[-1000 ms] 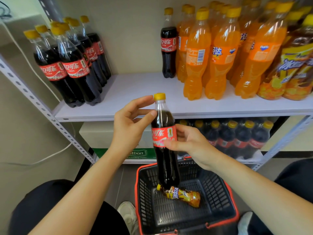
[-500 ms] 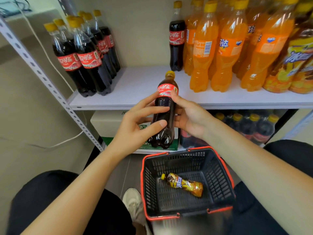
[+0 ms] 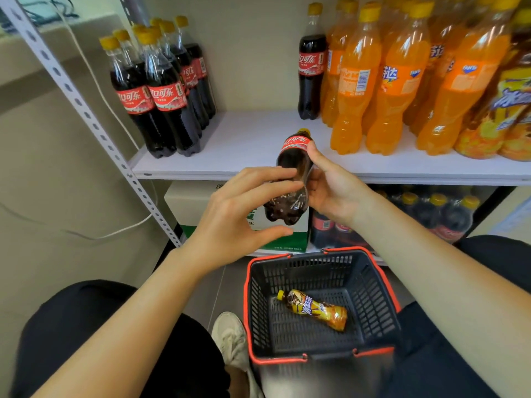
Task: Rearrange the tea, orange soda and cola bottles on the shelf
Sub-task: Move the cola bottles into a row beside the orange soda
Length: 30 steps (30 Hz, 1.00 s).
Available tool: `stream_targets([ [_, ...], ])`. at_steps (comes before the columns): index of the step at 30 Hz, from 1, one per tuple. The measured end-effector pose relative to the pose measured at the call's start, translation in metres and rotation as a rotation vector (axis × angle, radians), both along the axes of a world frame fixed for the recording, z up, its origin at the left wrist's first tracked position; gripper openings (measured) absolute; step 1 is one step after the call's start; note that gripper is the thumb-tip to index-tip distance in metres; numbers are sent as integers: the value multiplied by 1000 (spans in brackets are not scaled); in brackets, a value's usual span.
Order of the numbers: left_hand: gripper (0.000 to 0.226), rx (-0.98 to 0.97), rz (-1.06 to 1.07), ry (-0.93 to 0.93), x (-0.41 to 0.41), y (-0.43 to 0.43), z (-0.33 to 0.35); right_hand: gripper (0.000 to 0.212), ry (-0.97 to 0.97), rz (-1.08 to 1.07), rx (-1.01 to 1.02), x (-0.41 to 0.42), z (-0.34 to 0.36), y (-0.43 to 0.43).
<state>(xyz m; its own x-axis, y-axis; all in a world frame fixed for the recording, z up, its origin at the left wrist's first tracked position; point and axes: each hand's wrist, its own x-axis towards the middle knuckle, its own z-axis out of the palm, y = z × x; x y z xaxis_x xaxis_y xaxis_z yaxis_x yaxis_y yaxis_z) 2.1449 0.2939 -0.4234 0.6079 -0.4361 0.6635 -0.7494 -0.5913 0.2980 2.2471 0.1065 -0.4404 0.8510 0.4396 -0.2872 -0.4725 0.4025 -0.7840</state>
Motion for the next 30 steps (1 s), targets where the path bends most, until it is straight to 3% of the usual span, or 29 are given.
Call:
stream_targets([
  [7,37,-41,-31,131,2,11,3,71,-65,44,-56,0,1,-4],
  [13,23,-261,53,477,5,16,-2,60,-172,57,-145,2,-5,-7],
  [16,34,-341,171,563,9,13,-12,58,-250,56,-184,2,-7,-8],
  [22,81,-442,197,722,15,-2,-26,61,-396,-3,-222,-6,-4,-8],
  [30,78,-424,233,631,23,-11,-37,54,-598,-84,-236,-15,-2,-5],
])
